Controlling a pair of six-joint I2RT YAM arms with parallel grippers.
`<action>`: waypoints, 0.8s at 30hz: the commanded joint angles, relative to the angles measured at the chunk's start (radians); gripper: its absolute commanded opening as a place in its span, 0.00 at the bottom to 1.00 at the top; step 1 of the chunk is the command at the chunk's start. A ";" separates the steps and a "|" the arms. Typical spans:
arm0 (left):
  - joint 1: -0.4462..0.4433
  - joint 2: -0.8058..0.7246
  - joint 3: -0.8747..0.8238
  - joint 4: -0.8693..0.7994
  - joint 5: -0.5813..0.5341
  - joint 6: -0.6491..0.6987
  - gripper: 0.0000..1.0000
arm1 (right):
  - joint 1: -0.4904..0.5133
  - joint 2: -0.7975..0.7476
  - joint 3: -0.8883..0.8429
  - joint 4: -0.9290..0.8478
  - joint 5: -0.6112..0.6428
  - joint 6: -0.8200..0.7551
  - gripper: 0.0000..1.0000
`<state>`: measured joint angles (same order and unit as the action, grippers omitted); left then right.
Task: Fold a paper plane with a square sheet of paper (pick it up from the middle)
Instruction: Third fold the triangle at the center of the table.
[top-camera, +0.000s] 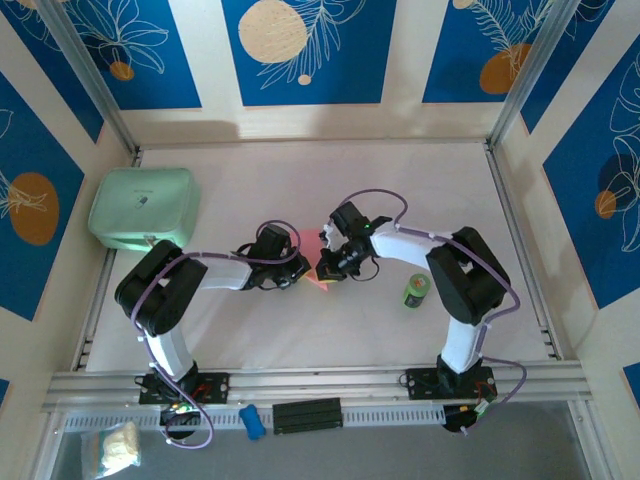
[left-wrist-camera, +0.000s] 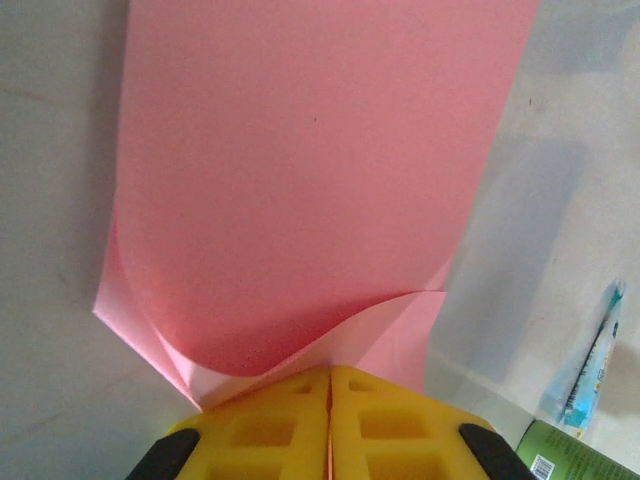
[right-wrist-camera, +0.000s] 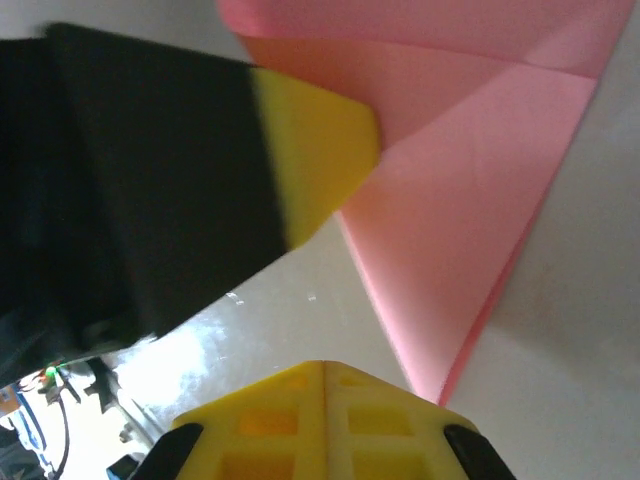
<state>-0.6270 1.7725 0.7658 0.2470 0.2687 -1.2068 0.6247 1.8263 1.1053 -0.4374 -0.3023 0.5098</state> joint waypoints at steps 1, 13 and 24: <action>-0.002 0.038 0.013 -0.098 0.000 0.019 0.10 | 0.006 0.039 0.030 -0.011 -0.001 0.015 0.03; -0.003 -0.013 0.066 -0.037 0.070 0.149 0.15 | 0.006 0.115 0.030 -0.064 0.064 0.013 0.03; -0.030 -0.013 0.032 -0.032 0.055 0.172 0.13 | 0.005 0.144 0.039 -0.089 0.086 0.021 0.01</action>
<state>-0.6437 1.7660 0.8154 0.2180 0.3241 -1.0557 0.6266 1.9228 1.1446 -0.4831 -0.2764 0.5179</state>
